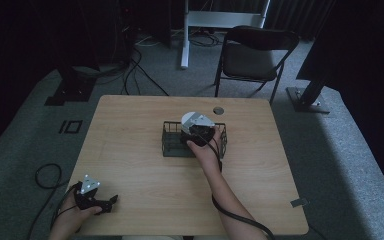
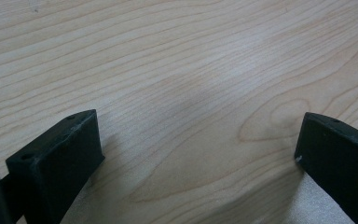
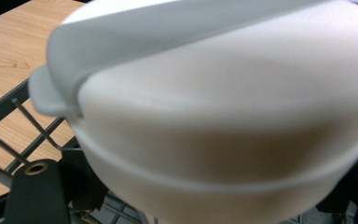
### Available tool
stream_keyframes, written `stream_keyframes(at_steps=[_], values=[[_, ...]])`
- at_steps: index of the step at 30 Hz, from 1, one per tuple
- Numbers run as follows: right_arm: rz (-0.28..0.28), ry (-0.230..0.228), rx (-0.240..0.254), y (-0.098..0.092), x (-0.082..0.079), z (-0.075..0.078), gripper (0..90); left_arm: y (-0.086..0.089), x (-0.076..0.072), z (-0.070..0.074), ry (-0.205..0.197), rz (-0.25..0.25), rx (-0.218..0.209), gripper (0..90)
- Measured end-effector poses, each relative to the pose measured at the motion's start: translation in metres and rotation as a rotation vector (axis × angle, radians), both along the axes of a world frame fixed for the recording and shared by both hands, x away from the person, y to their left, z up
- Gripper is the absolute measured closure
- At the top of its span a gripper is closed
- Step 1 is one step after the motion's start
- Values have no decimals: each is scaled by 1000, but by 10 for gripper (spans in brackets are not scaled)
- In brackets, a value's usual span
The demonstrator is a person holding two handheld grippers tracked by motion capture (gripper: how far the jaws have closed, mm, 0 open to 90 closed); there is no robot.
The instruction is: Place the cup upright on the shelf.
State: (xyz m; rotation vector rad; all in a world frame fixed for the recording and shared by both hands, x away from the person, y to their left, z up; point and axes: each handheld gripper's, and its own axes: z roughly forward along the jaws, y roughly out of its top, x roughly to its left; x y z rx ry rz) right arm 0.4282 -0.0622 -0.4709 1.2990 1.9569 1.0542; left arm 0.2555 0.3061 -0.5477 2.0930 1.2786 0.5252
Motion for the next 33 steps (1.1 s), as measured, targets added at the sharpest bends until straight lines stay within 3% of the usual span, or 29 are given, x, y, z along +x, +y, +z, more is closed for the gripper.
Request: stream_keyframes(at_steps=[3, 6, 7, 23, 28, 33], values=[[64, -26, 4, -5, 0, -4, 145, 0, 0, 0, 0, 0, 0, 8], [82, -29, -11, -9, -1, -4, 149, 0, 0, 0, 0, 0, 0, 8], [96, -23, 7, -13, 0, -4, 149, 0, 0, 0, 0, 0, 0, 8], [123, -36, 17, -24, -9, 0, 108, 0, 0, 0, 0, 0, 0, 8], [141, -42, -1, -27, -10, 0, 108, 0, 0, 0, 0, 0, 0, 8], [146, -43, 18, -34, -12, 1, 107, 0, 0, 0, 0, 0, 0, 8]])
